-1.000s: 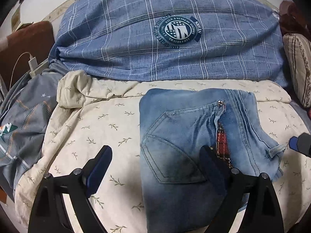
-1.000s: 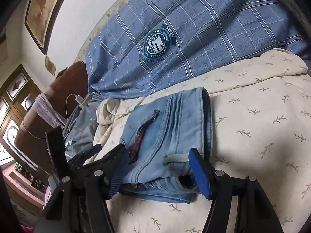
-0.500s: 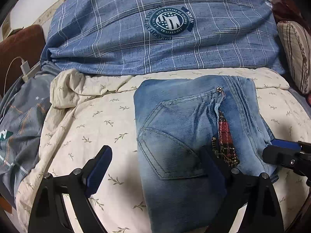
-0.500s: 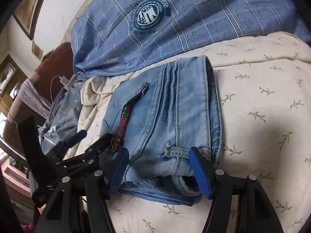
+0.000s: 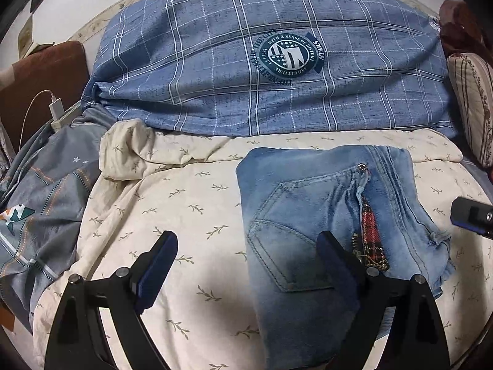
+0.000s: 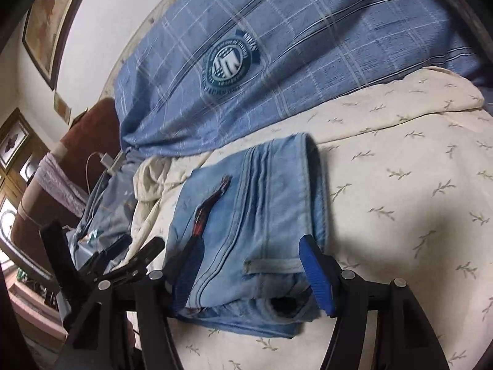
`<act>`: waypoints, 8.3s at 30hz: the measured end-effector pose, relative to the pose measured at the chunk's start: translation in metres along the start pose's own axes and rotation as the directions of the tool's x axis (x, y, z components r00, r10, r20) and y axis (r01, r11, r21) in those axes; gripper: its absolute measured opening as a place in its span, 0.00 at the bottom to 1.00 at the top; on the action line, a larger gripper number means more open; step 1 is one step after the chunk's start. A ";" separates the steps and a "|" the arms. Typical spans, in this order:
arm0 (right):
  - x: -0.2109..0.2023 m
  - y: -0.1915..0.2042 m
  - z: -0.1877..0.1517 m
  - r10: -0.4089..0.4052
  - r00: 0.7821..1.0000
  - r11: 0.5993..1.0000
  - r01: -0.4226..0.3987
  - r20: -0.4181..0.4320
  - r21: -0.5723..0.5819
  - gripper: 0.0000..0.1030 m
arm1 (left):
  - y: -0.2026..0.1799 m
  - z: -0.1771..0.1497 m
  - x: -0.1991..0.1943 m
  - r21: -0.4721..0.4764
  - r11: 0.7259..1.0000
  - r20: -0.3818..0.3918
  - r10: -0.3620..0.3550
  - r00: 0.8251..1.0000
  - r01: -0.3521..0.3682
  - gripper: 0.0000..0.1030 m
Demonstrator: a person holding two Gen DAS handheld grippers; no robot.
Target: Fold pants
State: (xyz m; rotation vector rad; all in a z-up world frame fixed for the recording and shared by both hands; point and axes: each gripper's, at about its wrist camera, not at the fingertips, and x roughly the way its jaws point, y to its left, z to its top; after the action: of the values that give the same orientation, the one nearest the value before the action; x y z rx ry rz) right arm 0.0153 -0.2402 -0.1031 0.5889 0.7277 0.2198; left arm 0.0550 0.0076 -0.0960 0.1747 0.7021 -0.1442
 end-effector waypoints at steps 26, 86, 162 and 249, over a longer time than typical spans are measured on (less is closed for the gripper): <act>0.000 -0.009 0.001 -0.009 1.000 0.999 0.010 -0.017 0.041 0.68 | 0.006 -0.002 0.003 -0.011 1.000 -0.023 -0.005 1.000 0.005 0.89; 0.005 -0.006 0.000 -0.009 0.999 0.999 0.010 -0.030 0.040 0.68 | 0.010 -0.008 0.012 -0.030 0.999 -0.072 -0.017 0.997 0.014 0.89; 0.054 -0.063 -0.008 0.307 0.912 0.910 -0.199 -0.270 0.364 0.72 | 0.036 -0.011 0.087 -0.395 0.720 -0.269 -0.685 0.677 0.571 0.89; 0.073 0.016 -0.017 0.075 0.979 0.996 -0.065 -0.191 0.062 0.61 | 0.030 0.008 0.048 -0.177 0.916 -0.164 -0.389 0.906 0.361 0.73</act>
State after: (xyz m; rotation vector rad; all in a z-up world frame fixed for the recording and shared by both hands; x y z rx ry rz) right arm 0.0576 -0.1912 -0.1447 0.6529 0.9039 0.3261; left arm 0.1022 0.0320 -0.1175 -0.0893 0.9371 -0.4510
